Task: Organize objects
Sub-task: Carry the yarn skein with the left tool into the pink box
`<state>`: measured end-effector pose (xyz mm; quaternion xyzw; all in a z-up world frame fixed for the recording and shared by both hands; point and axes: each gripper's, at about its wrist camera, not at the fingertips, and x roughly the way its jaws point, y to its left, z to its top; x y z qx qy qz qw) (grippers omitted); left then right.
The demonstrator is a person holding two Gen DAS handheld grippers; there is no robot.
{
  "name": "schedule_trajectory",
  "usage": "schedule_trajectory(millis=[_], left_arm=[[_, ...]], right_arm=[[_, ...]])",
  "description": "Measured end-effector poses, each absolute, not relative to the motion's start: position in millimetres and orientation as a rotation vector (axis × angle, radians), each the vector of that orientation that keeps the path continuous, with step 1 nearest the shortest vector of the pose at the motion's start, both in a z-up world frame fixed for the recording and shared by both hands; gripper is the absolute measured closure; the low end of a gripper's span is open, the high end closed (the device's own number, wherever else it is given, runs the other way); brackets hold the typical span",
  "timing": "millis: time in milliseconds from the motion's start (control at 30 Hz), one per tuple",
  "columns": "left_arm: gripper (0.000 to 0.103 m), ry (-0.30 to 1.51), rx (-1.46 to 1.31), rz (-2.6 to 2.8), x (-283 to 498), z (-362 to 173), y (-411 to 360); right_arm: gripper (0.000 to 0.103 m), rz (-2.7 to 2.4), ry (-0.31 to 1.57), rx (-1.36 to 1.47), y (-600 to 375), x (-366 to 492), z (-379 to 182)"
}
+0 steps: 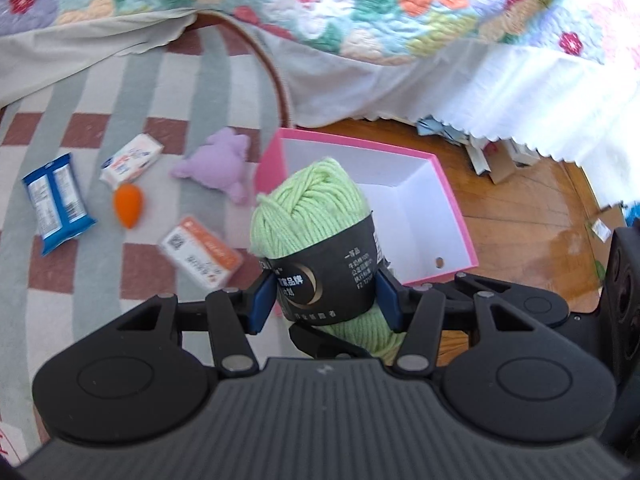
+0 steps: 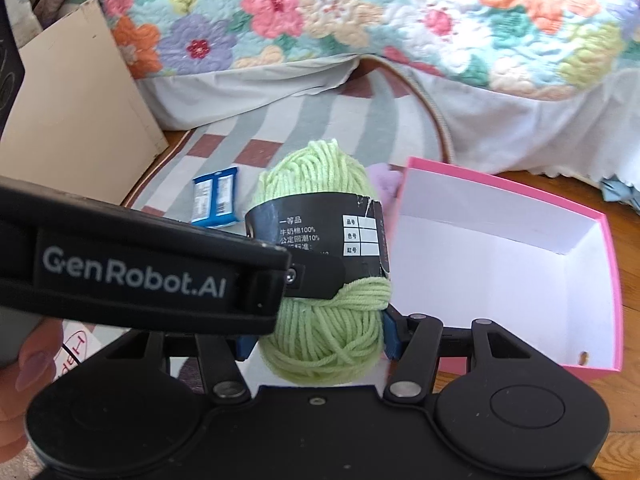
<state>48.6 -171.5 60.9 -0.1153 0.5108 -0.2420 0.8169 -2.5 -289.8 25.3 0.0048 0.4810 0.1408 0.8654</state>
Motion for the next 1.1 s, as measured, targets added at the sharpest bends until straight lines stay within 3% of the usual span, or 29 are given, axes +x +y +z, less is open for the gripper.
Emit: schedule_trajectory(millis=[467,1100], left_arm=[[0.051,1.163,-0.169,-0.633,83.1,49.3,-268.8],[0.051,1.202,-0.079,-0.664,155.3,-16.0,-365.3]], right_arm=[[0.04,0.153,1.039,0.078,-365.5,0.8,10.0],[0.04,0.059,1.06,0.211,-452.4,63.8,-54.5]])
